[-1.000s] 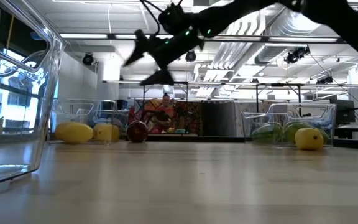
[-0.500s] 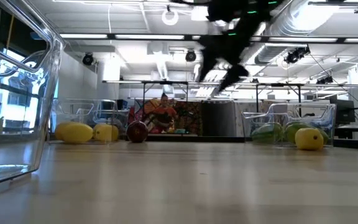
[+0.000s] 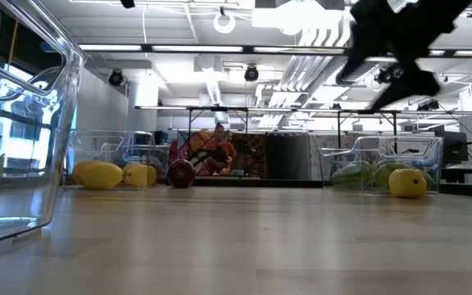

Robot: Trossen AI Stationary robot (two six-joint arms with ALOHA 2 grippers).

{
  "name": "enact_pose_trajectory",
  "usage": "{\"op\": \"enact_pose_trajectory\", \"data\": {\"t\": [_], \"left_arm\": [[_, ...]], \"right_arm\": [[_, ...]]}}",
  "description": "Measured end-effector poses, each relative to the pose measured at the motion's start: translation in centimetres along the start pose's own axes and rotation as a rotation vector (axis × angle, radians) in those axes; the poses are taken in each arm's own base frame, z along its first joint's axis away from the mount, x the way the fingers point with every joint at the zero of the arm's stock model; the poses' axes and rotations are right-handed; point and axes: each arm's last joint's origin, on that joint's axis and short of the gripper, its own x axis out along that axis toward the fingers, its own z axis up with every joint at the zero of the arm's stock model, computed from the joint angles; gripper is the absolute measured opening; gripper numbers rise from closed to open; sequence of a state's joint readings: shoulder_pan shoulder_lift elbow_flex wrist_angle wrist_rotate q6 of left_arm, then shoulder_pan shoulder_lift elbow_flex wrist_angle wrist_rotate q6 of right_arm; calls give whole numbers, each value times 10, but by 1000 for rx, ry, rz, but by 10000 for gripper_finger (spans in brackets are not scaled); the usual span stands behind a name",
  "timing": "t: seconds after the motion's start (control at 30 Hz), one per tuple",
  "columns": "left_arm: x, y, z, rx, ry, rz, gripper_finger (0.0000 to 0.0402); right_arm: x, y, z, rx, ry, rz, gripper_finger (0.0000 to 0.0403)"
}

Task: Sort produce into baskets
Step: Put the yellow lemon into the top left transparent bin

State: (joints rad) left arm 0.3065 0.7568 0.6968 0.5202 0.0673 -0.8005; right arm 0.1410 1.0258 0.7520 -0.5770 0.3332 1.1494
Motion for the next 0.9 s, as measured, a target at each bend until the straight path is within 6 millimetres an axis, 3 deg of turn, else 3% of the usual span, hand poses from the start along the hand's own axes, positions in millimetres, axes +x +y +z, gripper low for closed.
{"op": "enact_pose_trajectory", "data": {"t": [0.17, 0.27, 0.53, 0.9], "left_arm": [[2, 2, -2, -1, 8, 8, 191], [2, 2, -2, -1, 8, 8, 191], [2, 2, -2, -1, 7, 8, 191], [2, 2, -2, -1, 7, 9, 191]], "right_arm": [[2, -17, -14, 169, 22, -351, 367], [9, -25, -21, 242, 50, -473, 367], [37, -45, -28, 328, 2, -628, 367], [68, -66, -26, 390, -25, -695, 367]]}}
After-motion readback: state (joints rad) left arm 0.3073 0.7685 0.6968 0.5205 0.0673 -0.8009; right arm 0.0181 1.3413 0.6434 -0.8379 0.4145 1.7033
